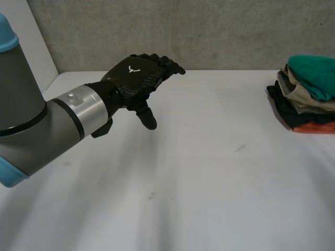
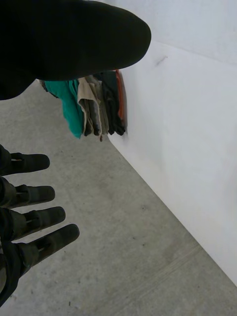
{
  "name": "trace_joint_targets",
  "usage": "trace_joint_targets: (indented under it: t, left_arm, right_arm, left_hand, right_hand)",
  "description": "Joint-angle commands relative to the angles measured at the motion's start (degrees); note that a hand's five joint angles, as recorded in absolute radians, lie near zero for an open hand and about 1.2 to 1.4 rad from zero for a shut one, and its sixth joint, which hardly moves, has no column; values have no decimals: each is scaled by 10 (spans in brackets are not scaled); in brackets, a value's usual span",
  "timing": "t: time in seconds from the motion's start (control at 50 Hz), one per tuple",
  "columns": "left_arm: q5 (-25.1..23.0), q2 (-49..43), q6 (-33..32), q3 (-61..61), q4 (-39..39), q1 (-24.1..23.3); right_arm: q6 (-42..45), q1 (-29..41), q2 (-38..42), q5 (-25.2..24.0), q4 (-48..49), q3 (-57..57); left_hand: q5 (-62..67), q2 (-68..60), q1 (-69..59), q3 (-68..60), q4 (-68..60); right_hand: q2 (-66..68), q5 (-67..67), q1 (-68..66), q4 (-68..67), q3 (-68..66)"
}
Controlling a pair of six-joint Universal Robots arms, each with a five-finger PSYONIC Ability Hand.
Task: Fold the laundry.
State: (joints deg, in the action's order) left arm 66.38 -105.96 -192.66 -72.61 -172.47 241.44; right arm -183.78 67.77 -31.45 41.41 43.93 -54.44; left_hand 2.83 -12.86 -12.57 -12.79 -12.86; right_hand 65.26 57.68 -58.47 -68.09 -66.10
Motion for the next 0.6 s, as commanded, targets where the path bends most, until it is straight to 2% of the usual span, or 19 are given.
trace_joint_targets:
  t: [0.02,0.12,0.26,0.32,0.4,0.48,0.56,0.6]
  left_arm:
    - [1,2,0,-6,-5,-2]
    - [1,5,0,-4,-5,-8]
    - [1,29,1,-6,-5,-15]
    - [2,37,4,-8,-5,-18]
    - [1,46,13,-8,-5,-28]
    - [1,57,19,-5,-6,-32]
    - [1,72,32,4,-13,-33]
    - [2,78,40,11,-18,-33]
  right_arm:
    - [-2,1,-67,-5,9,-51]
    - [-9,0,-132,22,-37,-66]
    - [8,-4,-207,88,-191,-78]
    - [47,-22,-243,122,-261,-99]
    - [132,-48,-287,181,-368,-117]
    - [225,-62,-317,270,-450,-109]
    - [307,-55,-345,372,-445,-100]
    - [313,-42,-360,390,-423,-100]
  left_hand:
    - [11,-11,-13,-11,-11]
    - [11,-11,-13,-11,-11]
    - [11,-11,-13,-11,-11]
    - [11,-11,-13,-11,-11]
    - [11,-11,-13,-11,-11]
    - [11,-11,-13,-11,-11]
    - [9,-9,-12,-10,-9]
    - [9,-9,-12,-10,-9]
  right_hand:
    - [-553,-577,485,581,561]
    - [-553,-577,485,581,561]
    - [-553,-577,485,581,561]
    - [-553,-577,485,581,561]
    - [-553,-577,485,581,561]
    - [-553,-577,485,581,561]
    - [-553,-577,485,581,561]
    - [-553,-577,485,581,561]
